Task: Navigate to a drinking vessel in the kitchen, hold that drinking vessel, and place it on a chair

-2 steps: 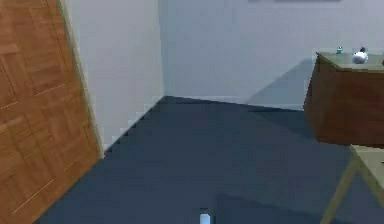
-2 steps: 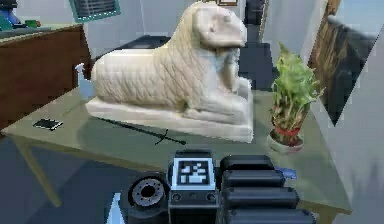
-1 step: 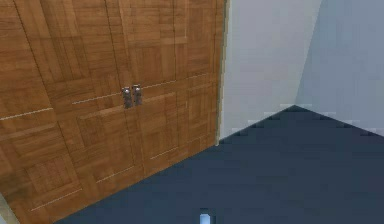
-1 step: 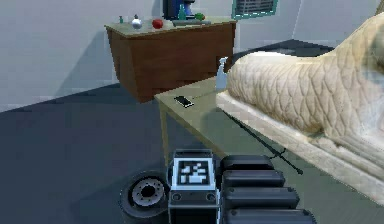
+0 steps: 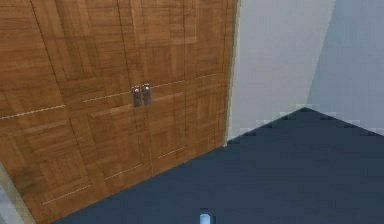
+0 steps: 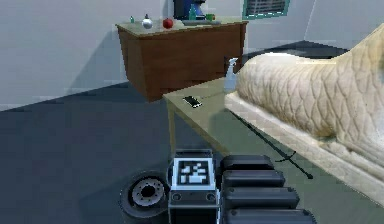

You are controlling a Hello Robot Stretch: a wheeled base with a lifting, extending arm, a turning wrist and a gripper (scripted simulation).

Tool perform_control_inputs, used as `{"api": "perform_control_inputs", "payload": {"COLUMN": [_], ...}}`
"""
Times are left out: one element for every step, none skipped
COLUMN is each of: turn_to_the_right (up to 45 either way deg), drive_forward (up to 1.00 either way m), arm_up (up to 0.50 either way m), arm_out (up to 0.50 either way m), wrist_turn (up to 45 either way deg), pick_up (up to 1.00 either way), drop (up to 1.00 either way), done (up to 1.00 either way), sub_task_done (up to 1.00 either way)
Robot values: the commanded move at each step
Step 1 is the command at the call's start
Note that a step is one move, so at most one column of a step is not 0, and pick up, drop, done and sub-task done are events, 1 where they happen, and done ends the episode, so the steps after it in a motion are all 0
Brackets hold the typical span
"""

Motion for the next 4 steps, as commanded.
{"api": "perform_control_inputs", "payload": {"turn_to_the_right": [0.0, 0.0, 0.0, 0.0], "drive_forward": [0.0, 0.0, 0.0, 0.0], "arm_up": [0.0, 0.0, 0.0, 0.0], "arm_out": [0.4, 0.0, 0.0, 0.0], "wrist_turn": [0.0, 45.0, 45.0, 45.0], "pick_up": [0.0, 0.0, 0.0, 0.0], "drop": [0.0, 0.0, 0.0, 0.0], "done": [0.0, 0.0, 0.0, 0.0], "sub_task_done": [0.0, 0.0, 0.0, 0.0]}}
